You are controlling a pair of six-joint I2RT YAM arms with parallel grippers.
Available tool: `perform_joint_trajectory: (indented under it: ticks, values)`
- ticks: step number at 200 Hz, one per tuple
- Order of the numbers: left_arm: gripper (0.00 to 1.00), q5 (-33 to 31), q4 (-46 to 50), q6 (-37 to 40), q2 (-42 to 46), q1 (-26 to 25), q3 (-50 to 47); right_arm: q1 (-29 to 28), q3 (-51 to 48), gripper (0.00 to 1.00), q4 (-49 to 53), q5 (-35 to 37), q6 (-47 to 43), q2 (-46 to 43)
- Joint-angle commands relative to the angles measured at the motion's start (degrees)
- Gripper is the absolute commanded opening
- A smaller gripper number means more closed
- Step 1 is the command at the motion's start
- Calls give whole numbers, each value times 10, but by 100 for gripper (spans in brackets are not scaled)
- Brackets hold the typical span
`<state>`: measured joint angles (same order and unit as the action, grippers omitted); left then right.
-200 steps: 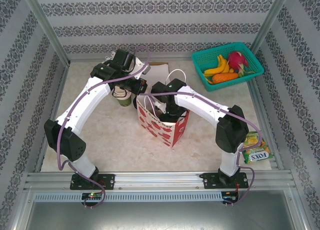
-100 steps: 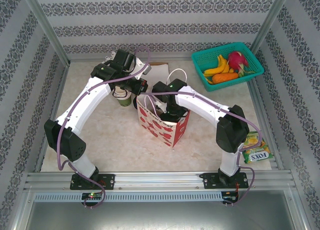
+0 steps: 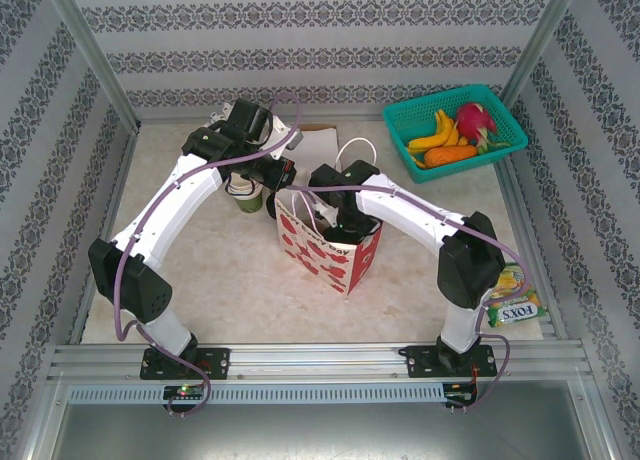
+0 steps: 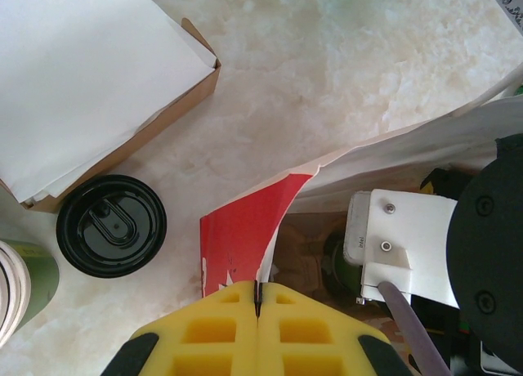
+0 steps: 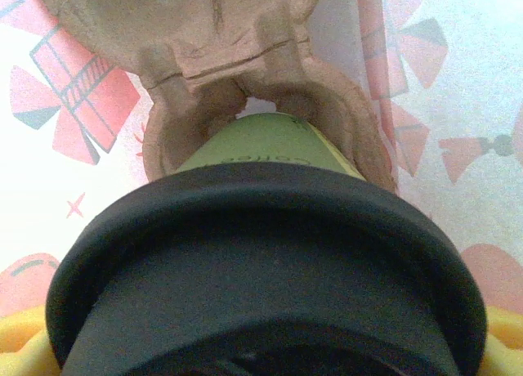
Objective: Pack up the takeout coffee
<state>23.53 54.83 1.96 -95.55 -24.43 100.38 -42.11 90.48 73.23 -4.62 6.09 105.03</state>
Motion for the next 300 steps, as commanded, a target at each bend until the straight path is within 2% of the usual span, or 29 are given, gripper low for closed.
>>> perform_joint_trajectory:
  ticks: [1,169,300]
  values:
    - [0,-4,-13,6,6,-4,-5,3,-12,55,4,0,5,4]
    - [0,-6,-16,10,9,-3,-9,11,-14,55,33,30,10,-25]
    - [0,3,-29,10,8,-3,-10,13,-25,55,8,1,5,-8]
